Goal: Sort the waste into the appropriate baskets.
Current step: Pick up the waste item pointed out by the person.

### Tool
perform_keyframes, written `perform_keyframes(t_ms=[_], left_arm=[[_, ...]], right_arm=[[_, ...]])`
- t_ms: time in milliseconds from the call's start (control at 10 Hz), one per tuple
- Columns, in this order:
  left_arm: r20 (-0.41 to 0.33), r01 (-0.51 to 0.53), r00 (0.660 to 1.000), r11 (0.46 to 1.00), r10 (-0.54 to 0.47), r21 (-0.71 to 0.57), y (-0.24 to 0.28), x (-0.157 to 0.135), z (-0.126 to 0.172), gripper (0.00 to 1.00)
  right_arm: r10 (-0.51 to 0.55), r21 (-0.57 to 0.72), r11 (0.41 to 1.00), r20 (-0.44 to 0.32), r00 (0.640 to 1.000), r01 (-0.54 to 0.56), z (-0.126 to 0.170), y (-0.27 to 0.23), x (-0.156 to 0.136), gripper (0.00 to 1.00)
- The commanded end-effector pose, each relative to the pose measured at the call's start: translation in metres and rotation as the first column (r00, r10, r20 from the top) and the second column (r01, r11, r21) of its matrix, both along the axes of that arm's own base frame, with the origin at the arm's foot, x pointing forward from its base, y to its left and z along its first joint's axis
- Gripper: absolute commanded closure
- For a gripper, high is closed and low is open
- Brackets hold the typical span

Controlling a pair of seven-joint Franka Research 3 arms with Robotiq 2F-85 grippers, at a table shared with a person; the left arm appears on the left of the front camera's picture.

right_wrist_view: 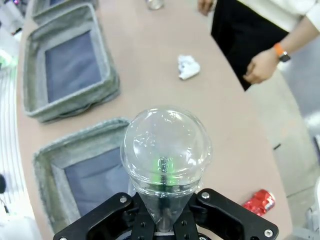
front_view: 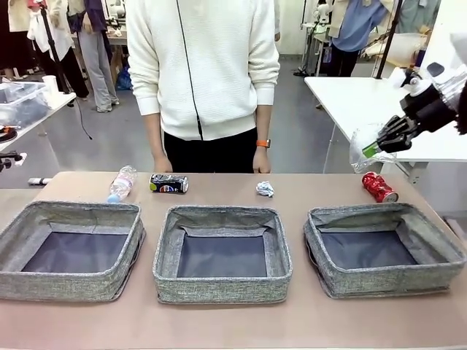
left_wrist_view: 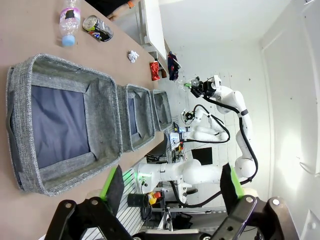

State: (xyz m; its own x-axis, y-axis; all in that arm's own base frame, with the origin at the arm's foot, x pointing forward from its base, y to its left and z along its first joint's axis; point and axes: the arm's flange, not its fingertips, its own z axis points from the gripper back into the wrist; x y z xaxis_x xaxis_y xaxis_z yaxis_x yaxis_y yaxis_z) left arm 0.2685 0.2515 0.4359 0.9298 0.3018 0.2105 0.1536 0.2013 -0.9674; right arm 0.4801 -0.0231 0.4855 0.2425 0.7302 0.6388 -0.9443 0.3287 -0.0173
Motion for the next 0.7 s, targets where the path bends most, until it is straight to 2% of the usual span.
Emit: perform_keyframes(t_ms=[0, 100, 200, 300, 400, 500, 600], left_arm=[[0.018, 0.017, 1.000, 1.000, -0.017, 0.004, -0.001, -0.002, 0.001, 0.00], [0.018, 0.017, 1.000, 1.000, -0.017, 0.004, -0.001, -0.002, 0.001, 0.00], [0.018, 0.017, 1.000, 1.000, -0.017, 0.004, -0.001, -0.002, 0.001, 0.00], [0.018, 0.017, 1.000, 1.000, -0.017, 0.004, -0.001, -0.002, 0.001, 0.00], [0.018, 0.017, 1.000, 1.000, -0.017, 0.004, -0.001, -0.002, 0.001, 0.00], [0.018, 0.017, 1.000, 1.000, -0.017, 0.004, -0.001, -0.002, 0.001, 0.00], [0.018, 0.017, 1.000, 1.000, -0.017, 0.004, -0.001, -0.002, 0.001, 0.00]], right_arm=[[-0.123, -0.081, 0.991, -0.173, 0.977, 0.111, 0.009, 0.020, 0.013, 0.99], [-0.244, -0.208, 0.955, -0.148, 0.958, 0.211, 0.031, 0.046, 0.009, 0.99], [-0.301, -0.295, 0.921, -0.118, 0.946, 0.256, 0.056, 0.075, -0.002, 0.99], [-0.336, -0.348, 0.897, -0.137, 0.932, 0.273, 0.073, 0.098, -0.012, 0.99], [-0.313, -0.346, 0.907, -0.180, 0.933, 0.238, 0.086, 0.121, -0.023, 0.99], [-0.339, -0.338, 0.908, -0.243, 0.909, 0.248, 0.101, 0.149, -0.030, 0.99], [-0.465, -0.327, 0.873, -0.337, 0.819, 0.361, 0.122, 0.185, -0.034, 0.99]])
